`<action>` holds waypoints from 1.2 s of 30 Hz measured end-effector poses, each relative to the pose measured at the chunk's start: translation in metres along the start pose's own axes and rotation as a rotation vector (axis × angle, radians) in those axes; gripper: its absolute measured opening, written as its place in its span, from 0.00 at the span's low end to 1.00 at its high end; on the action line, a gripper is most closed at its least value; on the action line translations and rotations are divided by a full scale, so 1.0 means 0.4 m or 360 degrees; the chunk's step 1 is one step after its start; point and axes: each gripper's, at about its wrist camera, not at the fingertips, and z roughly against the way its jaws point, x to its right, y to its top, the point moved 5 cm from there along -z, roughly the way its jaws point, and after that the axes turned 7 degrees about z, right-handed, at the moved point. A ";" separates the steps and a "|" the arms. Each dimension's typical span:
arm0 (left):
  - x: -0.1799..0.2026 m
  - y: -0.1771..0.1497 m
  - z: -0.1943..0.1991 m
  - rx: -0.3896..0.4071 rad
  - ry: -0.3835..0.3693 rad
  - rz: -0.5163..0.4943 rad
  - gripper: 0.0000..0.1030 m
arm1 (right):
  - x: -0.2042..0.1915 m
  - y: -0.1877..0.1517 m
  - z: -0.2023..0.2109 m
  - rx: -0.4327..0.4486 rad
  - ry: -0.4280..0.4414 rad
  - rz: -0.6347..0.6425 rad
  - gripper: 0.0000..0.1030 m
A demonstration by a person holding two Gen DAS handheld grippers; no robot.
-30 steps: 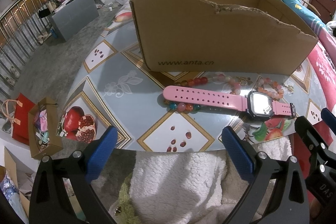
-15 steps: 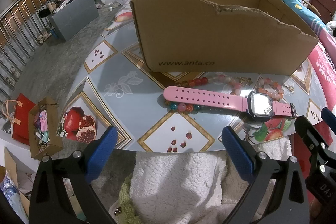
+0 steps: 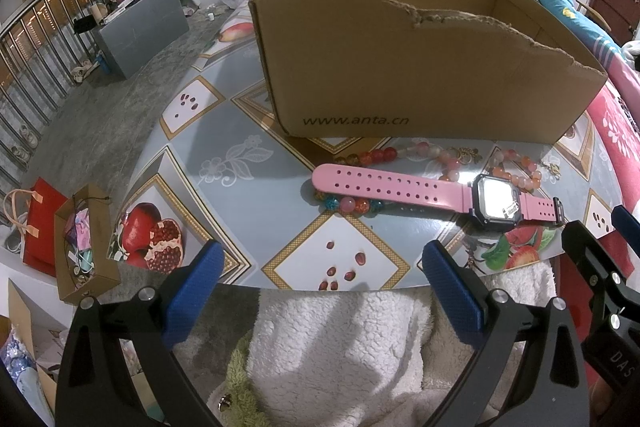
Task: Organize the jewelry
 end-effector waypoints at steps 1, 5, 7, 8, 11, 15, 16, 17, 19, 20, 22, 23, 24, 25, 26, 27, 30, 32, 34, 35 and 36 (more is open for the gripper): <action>0.000 0.000 0.000 0.0001 0.0001 0.0000 0.95 | 0.000 0.000 0.000 0.0000 -0.0001 0.0000 0.87; 0.000 0.001 0.000 -0.0001 -0.0001 0.0001 0.95 | 0.000 0.000 0.001 0.0001 0.0000 -0.0001 0.87; 0.000 0.000 0.000 0.0000 0.0001 0.0000 0.95 | -0.002 0.000 0.000 0.0001 0.0001 0.0000 0.87; 0.000 0.000 0.000 -0.0001 0.0000 0.0000 0.95 | 0.001 -0.002 0.001 0.0000 0.0001 -0.0001 0.87; 0.000 0.000 0.000 -0.0001 0.0000 0.0000 0.95 | 0.001 -0.003 0.001 0.0001 0.0002 -0.0001 0.87; 0.000 0.001 0.000 0.0000 -0.0001 0.0001 0.95 | -0.005 0.003 0.000 0.0004 0.0005 0.0000 0.87; 0.000 0.000 0.000 0.0000 0.0000 0.0000 0.95 | -0.008 0.006 -0.001 0.0005 0.0005 0.0001 0.87; 0.000 0.000 0.000 0.0000 -0.0001 0.0000 0.95 | -0.007 0.005 0.000 0.0004 0.0004 0.0001 0.87; 0.000 0.000 0.000 -0.0001 0.0000 0.0000 0.95 | -0.005 0.002 0.000 0.0004 0.0005 0.0000 0.87; -0.001 0.001 0.000 -0.0001 0.0000 0.0000 0.95 | -0.005 0.002 0.000 0.0004 0.0004 0.0000 0.86; -0.001 0.001 0.000 0.0000 0.0000 0.0000 0.95 | -0.008 0.003 -0.001 0.0006 0.0006 -0.0001 0.86; 0.000 0.000 -0.001 -0.0001 0.0000 0.0000 0.95 | -0.009 0.005 0.000 0.0008 0.0008 -0.0001 0.87; -0.001 0.000 -0.001 -0.0003 0.0000 0.0001 0.95 | -0.011 0.007 0.000 0.0010 0.0009 -0.0001 0.87; 0.000 0.000 -0.002 -0.0004 -0.0001 0.0003 0.95 | -0.014 0.009 -0.001 0.0012 0.0011 -0.0001 0.87; 0.000 0.000 -0.002 -0.0006 -0.0004 0.0002 0.95 | -0.011 0.006 0.001 0.0015 0.0014 -0.0002 0.87; 0.001 0.001 -0.004 -0.0006 -0.0004 0.0000 0.95 | -0.012 0.007 0.000 0.0018 0.0018 -0.0002 0.86; 0.004 0.005 -0.008 -0.0003 -0.0014 -0.0004 0.95 | -0.013 0.007 0.001 0.0026 0.0034 0.0001 0.86; 0.002 0.008 -0.009 0.0007 -0.0021 -0.0003 0.95 | -0.009 -0.001 0.002 0.0037 0.0042 0.0017 0.86; 0.001 0.011 -0.009 0.0030 -0.0058 -0.0012 0.95 | -0.005 -0.007 0.004 0.0056 0.0048 0.0038 0.86; 0.000 0.011 -0.012 0.0040 -0.0071 -0.0023 0.95 | -0.003 -0.008 0.005 0.0065 0.0048 0.0047 0.86; 0.000 0.012 -0.015 0.0048 -0.0081 -0.0035 0.95 | 0.000 -0.011 0.005 0.0072 0.0051 0.0053 0.86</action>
